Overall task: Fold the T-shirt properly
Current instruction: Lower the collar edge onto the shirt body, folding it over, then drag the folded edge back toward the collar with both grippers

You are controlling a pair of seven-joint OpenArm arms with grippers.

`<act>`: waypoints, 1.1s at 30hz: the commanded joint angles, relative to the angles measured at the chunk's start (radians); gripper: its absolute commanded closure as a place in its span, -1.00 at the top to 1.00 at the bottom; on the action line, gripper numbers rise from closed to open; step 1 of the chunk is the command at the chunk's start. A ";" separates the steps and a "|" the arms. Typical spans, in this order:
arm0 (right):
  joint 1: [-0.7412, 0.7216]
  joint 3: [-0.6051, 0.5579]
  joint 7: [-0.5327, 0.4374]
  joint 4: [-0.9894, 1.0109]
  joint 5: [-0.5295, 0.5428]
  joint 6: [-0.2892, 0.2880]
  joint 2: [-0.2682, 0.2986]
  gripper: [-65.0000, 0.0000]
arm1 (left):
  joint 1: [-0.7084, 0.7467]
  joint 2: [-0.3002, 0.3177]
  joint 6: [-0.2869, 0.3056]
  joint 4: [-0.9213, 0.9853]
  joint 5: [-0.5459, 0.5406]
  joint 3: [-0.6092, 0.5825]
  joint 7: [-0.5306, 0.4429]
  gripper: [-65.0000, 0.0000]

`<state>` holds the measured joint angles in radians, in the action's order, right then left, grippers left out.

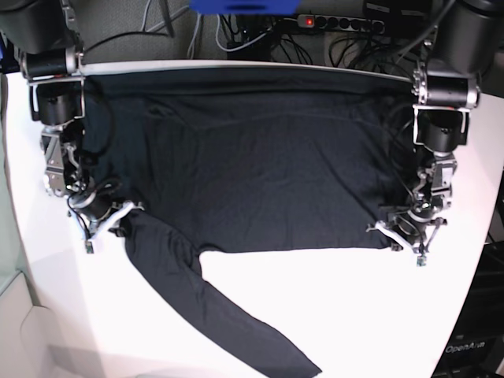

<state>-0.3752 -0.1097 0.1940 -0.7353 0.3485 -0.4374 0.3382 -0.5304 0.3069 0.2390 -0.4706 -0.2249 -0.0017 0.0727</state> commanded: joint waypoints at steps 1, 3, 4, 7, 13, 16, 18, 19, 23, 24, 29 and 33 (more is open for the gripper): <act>0.012 -0.005 0.112 0.009 -0.038 -0.002 0.015 -1.00 | -0.015 0.007 0.006 -0.027 -0.001 0.001 0.014 -1.00; 0.009 -0.005 0.111 0.007 -0.036 -0.002 0.022 -1.00 | -0.003 0.010 0.006 -0.078 -0.001 0.001 0.014 -1.00; 0.008 -0.005 0.109 0.006 -0.036 -0.002 0.025 -1.00 | 0.014 0.011 0.006 -0.106 -0.001 0.001 0.014 -1.00; 0.022 -0.003 0.114 -0.088 -0.036 -0.002 0.048 -1.00 | 0.040 0.013 0.006 -0.190 0.003 0.001 0.017 -1.00; 0.126 -0.002 0.140 -0.312 -0.036 -0.002 0.069 -1.00 | 0.056 0.016 0.006 -0.313 -0.001 0.002 0.141 -1.00; 0.170 0.046 0.183 -0.412 -0.036 -0.002 0.069 -1.00 | 0.099 0.021 0.006 -0.396 -0.001 0.002 0.146 -1.00; 0.198 0.087 0.203 -0.479 -0.036 -0.002 0.069 -1.00 | 0.129 0.031 0.006 -0.445 -0.001 0.004 0.146 -1.00; 0.210 0.106 0.215 -0.508 -0.036 -0.002 0.069 -1.00 | 0.141 0.034 0.006 -0.462 -0.001 0.004 0.149 -1.00; 0.229 0.170 0.269 -0.613 -0.036 -0.004 0.069 -1.00 | 0.197 0.031 0.006 -0.532 0.005 0.087 0.209 -1.00; 0.238 0.184 0.282 -0.634 -0.036 -0.004 0.069 -1.00 | 0.215 0.030 0.007 -0.554 0.006 0.116 0.217 -1.00; 0.275 0.216 0.330 -0.740 -0.036 -0.004 0.069 -1.00 | 0.281 0.034 0.012 -0.618 0.006 0.176 0.224 -1.00; 0.336 0.216 0.336 -0.814 -0.036 -0.004 0.066 -1.00 | 0.329 0.038 0.012 -0.647 0.006 0.177 0.224 -1.00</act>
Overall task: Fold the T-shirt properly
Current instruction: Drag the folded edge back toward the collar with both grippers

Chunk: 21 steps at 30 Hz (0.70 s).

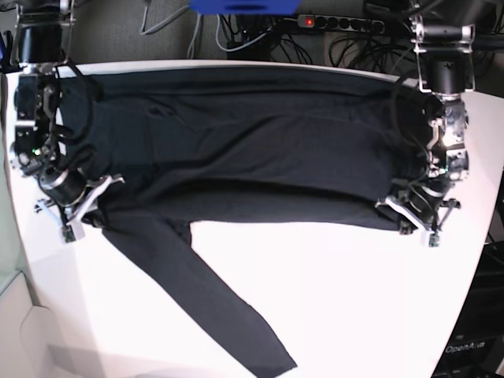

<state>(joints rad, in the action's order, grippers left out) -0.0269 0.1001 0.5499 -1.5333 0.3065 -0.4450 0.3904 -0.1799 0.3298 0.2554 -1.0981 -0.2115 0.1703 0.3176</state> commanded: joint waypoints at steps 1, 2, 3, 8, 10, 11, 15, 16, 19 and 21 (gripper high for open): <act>0.000 0.007 -0.021 -0.029 0.006 0.004 0.014 -1.00 | -0.013 0.015 -0.006 -0.030 -0.007 0.005 -0.021 -1.00; 0.017 0.008 -0.021 -0.045 0.006 0.004 0.012 -1.00 | 0.000 0.015 -0.006 -0.043 -0.007 0.005 -0.021 -1.00; 0.031 0.008 -0.021 -0.057 0.006 0.004 0.012 -1.00 | 0.012 0.015 -0.008 -0.053 -0.007 0.005 -0.021 -1.00; 0.095 0.017 -0.021 -0.118 0.006 0.004 0.014 -1.00 | 0.059 0.016 -0.009 -0.110 -0.007 0.015 -0.019 -1.00; 0.120 0.051 -0.021 -0.138 0.006 0.002 0.012 -1.00 | 0.081 0.016 -0.005 -0.121 -0.007 0.062 -0.019 -1.00; 0.126 0.065 -0.021 -0.141 0.006 0.001 0.012 -1.00 | 0.089 0.013 -0.003 -0.126 -0.007 0.088 -0.019 -1.00; 0.144 0.103 -0.021 -0.146 0.006 -0.001 0.015 -1.00 | 0.102 0.015 -0.001 -0.133 -0.007 0.127 0.019 -1.00; 0.155 0.112 -0.023 -0.146 0.006 -0.001 0.015 -1.00 | 0.102 0.018 -0.001 -0.139 -0.006 0.128 0.028 -1.00; 0.176 0.122 -0.029 -0.155 0.006 -0.001 0.015 -1.00 | 0.125 0.033 -0.001 -0.164 -0.009 0.128 0.036 -1.00; 0.195 0.122 -0.029 -0.171 0.006 -0.001 0.015 -1.00 | 0.128 0.035 -0.001 -0.187 -0.007 0.128 0.036 -1.00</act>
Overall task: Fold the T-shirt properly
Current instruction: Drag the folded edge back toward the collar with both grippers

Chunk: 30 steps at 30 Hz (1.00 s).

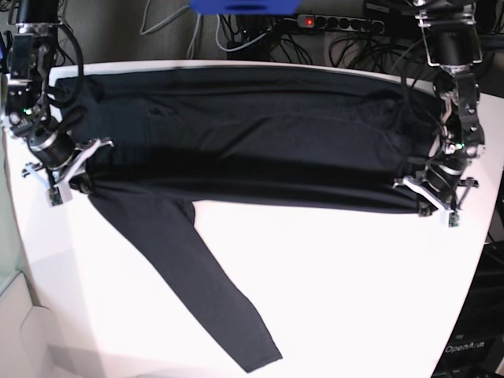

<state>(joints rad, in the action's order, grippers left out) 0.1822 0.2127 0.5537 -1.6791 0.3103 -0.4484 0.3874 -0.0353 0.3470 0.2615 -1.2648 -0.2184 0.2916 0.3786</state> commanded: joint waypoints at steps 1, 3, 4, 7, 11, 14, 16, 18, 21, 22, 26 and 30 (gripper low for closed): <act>-0.008 0.009 -0.033 -0.036 0.002 0.003 0.018 -1.00 | -0.015 0.017 -0.008 -0.026 0.000 0.007 -0.025 -1.00; 0.010 0.009 -0.033 -0.062 0.002 0.003 0.017 -1.00 | -0.002 0.017 -0.008 -0.036 0.000 0.007 -0.023 -1.00; 0.023 0.009 -0.033 -0.075 0.002 0.003 0.017 -1.00 | 0.004 0.017 -0.008 -0.046 0.000 0.007 -0.023 -1.00; 0.047 0.009 -0.034 -0.097 0.002 0.003 0.018 -1.00 | 0.028 0.017 -0.008 -0.066 0.000 0.007 -0.023 -1.00; 0.078 0.009 -0.036 -0.102 0.002 0.003 0.018 -1.00 | 0.071 0.017 -0.008 -0.094 0.000 0.008 -0.023 -1.00; 0.095 0.009 -0.036 -0.102 0.002 0.003 0.020 -1.00 | 0.104 0.017 -0.008 -0.108 0.000 0.031 -0.023 -1.00; 0.107 0.009 -0.036 -0.103 0.002 0.003 0.020 -1.00 | 0.119 0.017 -0.006 -0.109 0.000 0.041 -0.023 -1.00; 0.113 0.009 -0.036 -0.103 0.002 0.003 0.020 -1.00 | 0.125 0.019 -0.006 -0.108 0.000 0.041 -0.023 -1.00; 0.125 0.009 -0.037 -0.103 0.002 0.003 0.020 -1.00 | 0.134 0.019 -0.006 -0.100 0.001 0.041 -0.023 -1.00; 0.133 0.009 -0.037 -0.103 0.002 0.003 0.020 -1.00 | 0.142 0.019 -0.006 -0.100 0.001 0.041 -0.023 -1.00; 0.144 0.008 -0.037 -0.103 0.002 0.001 0.020 -1.00 | 0.147 0.019 -0.006 -0.098 0.001 0.033 -0.023 -1.00; 0.168 0.011 -0.037 -0.103 0.002 -0.068 0.022 -1.00 | 0.159 0.019 -0.006 -0.098 0.001 0.033 0.009 -1.00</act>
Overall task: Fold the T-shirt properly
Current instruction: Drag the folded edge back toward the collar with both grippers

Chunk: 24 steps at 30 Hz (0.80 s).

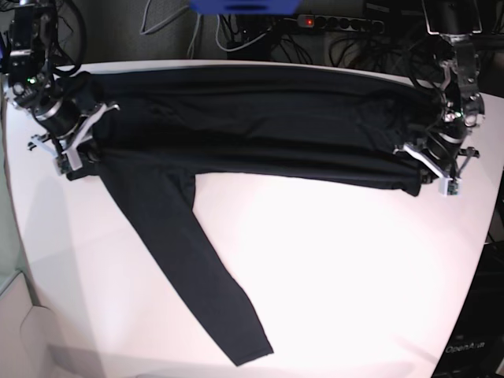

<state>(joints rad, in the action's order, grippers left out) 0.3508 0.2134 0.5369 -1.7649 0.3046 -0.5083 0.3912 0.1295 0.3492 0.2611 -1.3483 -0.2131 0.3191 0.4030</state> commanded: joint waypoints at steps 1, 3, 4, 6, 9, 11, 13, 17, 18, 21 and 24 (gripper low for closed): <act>0.003 0.014 -0.021 -0.017 0.006 -0.036 0.018 -1.00 | -0.006 0.017 -0.006 -0.015 -0.004 0.005 0.001 -1.00; 0.006 0.034 -0.019 -0.011 0.006 -0.071 0.013 -1.00 | -0.009 0.017 -0.006 -0.013 -0.004 0.005 0.021 -1.00; 0.006 0.042 -0.019 -0.008 0.006 -0.077 0.012 -1.00 | -0.008 0.017 -0.006 -0.013 -0.004 0.005 0.024 -1.00; 0.017 0.048 -0.019 0.000 0.006 -0.079 0.010 -1.00 | -0.004 0.017 -0.006 -0.013 -0.004 0.005 0.029 -1.00; 0.024 0.050 -0.019 0.001 0.006 -0.080 0.012 -1.00 | -0.004 0.017 -0.006 -0.012 -0.001 0.005 0.029 -1.00; 0.026 0.050 -0.019 -0.002 0.006 -0.080 0.012 -1.00 | 0.000 0.015 -0.006 -0.012 0.025 0.005 0.029 -1.00; 0.040 0.051 -0.019 -0.003 0.006 -0.083 0.013 -1.00 | 0.009 0.011 -0.006 -0.020 0.047 0.005 0.029 -1.00; 0.058 0.079 -0.021 -0.005 0.006 -0.085 0.013 -1.00 | 0.017 0.011 -0.006 -0.023 0.053 0.005 0.029 -1.00; 0.058 0.080 -0.021 -0.005 0.006 -0.085 0.013 -1.00 | 0.020 0.012 -0.006 -0.023 0.053 0.005 0.029 -1.00; 0.061 0.087 -0.021 -0.005 0.006 -0.086 0.012 -1.00 | 0.022 0.014 -0.006 -0.027 0.051 0.005 0.029 -1.00; 0.072 0.087 -0.021 -0.003 0.006 -0.086 0.015 -1.00 | 0.023 0.015 -0.006 -0.038 0.054 0.005 0.029 -1.00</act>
<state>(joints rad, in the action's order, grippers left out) 0.4210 0.2878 0.5346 -1.7535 0.3069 -0.5884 0.3878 0.1585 0.3466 0.2642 -1.3685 -0.1608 0.3187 0.4458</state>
